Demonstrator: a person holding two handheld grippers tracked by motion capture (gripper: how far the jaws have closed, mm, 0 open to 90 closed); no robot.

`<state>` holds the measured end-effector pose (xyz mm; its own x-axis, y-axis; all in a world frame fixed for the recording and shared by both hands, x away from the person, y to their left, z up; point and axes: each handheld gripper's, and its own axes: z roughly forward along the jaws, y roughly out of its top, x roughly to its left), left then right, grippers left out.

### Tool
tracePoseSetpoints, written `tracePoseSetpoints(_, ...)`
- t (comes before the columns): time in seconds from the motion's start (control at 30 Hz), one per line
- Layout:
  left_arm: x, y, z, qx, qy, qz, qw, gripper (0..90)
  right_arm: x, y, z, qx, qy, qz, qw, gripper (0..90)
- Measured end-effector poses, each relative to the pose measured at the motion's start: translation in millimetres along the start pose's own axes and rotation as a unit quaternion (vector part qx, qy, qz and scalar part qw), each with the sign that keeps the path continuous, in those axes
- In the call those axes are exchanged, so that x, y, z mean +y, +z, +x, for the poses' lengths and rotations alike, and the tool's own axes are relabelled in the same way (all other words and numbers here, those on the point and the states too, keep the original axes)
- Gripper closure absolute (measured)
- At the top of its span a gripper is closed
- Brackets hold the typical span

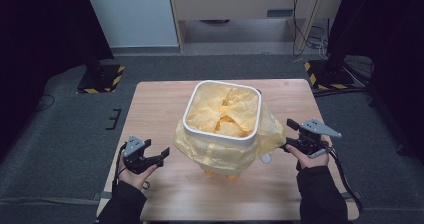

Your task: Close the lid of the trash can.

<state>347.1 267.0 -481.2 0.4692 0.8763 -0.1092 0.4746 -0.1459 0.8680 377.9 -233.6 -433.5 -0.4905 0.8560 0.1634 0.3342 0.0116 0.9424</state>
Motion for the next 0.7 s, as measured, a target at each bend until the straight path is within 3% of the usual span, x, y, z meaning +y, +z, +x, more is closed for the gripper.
tracePoseSetpoints(0.07, -3.7, 3.6, 1.7, -0.005, 0.014, 0.026, 0.9996, 16.4, -9.8, 1.2, -2.1, -0.003, -0.006, 0.023, 0.9997, 21.8)
tracePoseSetpoints(0.13, -6.2, 5.7, 3.6, 0.005, 0.033, 0.048, 0.9983, 15.5, -19.5, 2.8, -6.5, -0.007, -0.014, 0.050, 0.9986, 20.5)
tracePoseSetpoints(0.2, -9.0, 7.8, 6.5, 0.012, 0.043, 0.065, 0.9969, 15.1, -30.0, 3.9, -11.3, -0.019, -0.007, 0.074, 0.9970, 20.3)
tracePoseSetpoints(0.33, -15.2, 10.8, 12.0, 0.022, 0.037, 0.091, 0.9950, 15.8, -52.1, 6.2, -21.1, -0.050, -0.017, 0.123, 0.9910, 20.3)
tracePoseSetpoints(0.43, -20.1, 14.0, 14.9, 0.025, 0.036, 0.112, 0.9928, 15.5, -65.0, 7.1, -28.4, -0.062, -0.008, 0.158, 0.9855, 19.5)
tracePoseSetpoints(0.53, -24.1, 17.9, 17.0, 0.023, 0.037, 0.132, 0.9903, 15.1, -73.9, 6.8, -33.6, -0.068, -0.023, 0.189, 0.9794, 19.0)
tracePoseSetpoints(0.7, -26.7, 22.4, 20.8, 0.025, 0.043, 0.146, 0.9881, 13.5, -78.8, 4.5, -43.6, -0.083, -0.029, 0.197, 0.9765, 17.3)
